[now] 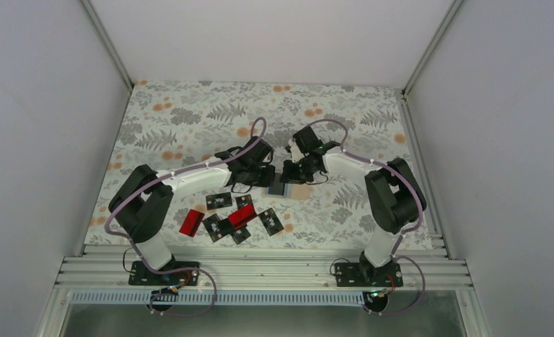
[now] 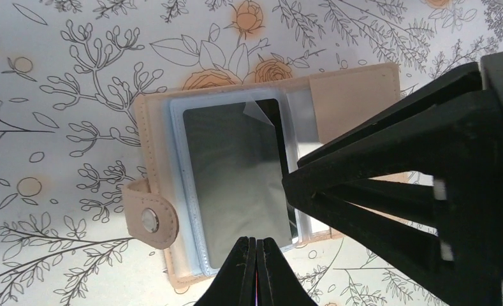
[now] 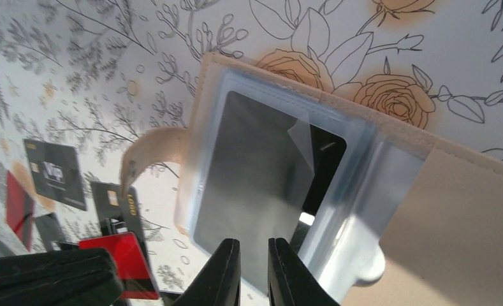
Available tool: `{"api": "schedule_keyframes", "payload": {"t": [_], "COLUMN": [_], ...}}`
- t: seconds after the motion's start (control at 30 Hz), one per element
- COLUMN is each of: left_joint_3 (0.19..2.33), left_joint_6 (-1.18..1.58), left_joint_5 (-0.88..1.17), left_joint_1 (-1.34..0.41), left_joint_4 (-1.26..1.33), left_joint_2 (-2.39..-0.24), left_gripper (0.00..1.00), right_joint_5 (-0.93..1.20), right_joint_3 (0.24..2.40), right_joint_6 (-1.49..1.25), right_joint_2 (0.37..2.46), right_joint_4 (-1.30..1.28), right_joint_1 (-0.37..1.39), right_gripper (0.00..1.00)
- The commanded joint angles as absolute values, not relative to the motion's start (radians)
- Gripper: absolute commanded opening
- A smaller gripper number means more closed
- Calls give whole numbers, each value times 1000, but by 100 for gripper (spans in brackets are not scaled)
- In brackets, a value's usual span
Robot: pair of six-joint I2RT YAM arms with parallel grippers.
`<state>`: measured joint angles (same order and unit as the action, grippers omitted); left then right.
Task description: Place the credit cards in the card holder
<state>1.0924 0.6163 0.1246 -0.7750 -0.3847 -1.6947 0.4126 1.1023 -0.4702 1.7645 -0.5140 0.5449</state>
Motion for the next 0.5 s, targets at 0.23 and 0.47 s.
{"api": "schedule_keyframes", "payload": {"t": [0.23,0.47], "left_joint_3": [1159,1176], "left_joint_6": [637,638], "left_joint_5": [134,130], "left_joint_1": [-788,-790], "left_joint_4": [-423,-431], "left_joint_2": [-1758,-1772], "left_gripper": [2,2], "right_joint_5": [379,357], "right_joint_3": [1120,1104], "right_joint_6": [-423,-418], "right_joint_2": [1821,1840], "right_joint_4": [-506,-495], "right_joint_1": [549,549], "right_gripper": [5,4]}}
